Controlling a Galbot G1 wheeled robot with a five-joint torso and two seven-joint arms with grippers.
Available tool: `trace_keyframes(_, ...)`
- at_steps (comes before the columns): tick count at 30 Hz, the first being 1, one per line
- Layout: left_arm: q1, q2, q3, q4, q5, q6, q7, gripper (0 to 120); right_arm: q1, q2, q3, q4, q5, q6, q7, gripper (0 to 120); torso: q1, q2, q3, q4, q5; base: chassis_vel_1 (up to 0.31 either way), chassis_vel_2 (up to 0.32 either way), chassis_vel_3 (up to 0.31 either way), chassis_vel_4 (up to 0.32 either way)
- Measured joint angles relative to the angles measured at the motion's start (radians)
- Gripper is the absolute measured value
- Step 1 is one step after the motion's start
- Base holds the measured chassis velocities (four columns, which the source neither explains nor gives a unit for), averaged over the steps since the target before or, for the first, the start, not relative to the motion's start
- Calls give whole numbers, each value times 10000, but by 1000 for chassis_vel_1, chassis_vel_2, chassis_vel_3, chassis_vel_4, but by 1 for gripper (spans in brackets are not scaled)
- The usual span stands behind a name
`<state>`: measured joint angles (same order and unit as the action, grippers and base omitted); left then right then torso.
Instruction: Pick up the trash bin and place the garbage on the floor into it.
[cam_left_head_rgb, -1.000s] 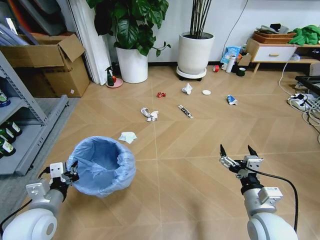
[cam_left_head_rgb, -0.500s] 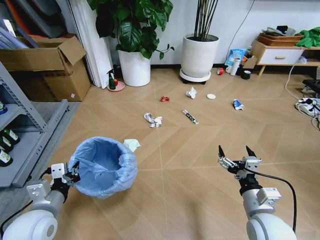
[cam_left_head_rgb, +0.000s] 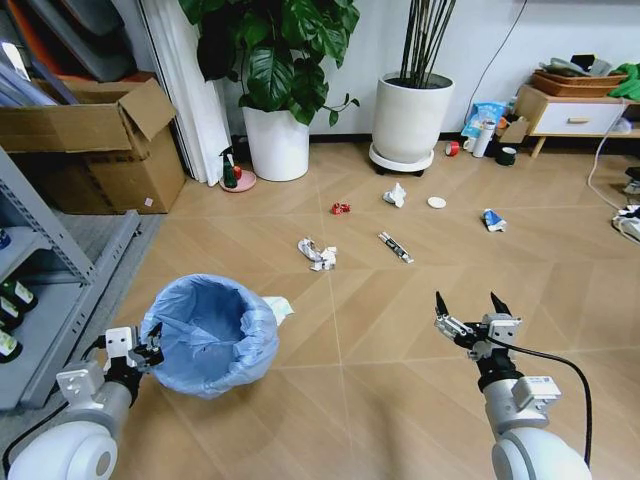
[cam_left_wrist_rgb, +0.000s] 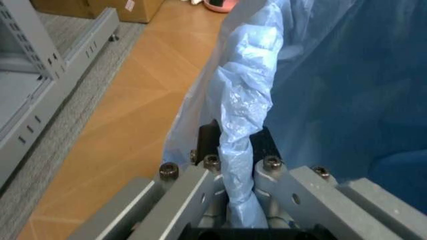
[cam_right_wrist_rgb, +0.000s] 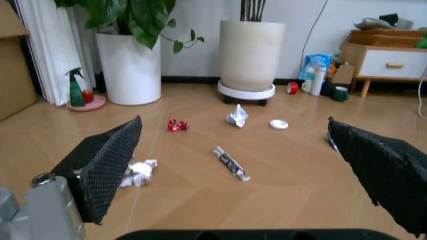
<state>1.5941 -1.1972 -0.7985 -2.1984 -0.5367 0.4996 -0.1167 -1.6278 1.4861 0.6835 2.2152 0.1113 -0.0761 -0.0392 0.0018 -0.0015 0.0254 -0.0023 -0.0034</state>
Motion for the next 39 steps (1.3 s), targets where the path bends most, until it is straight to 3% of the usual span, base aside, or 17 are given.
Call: trace_keyframes(39, -19, -154, 12, 12, 4, -79, 147, 0, 222, -32, -14, -361, -10, 31, -113, 100, 0, 0, 0, 0, 3, -44, 210, 46, -212)
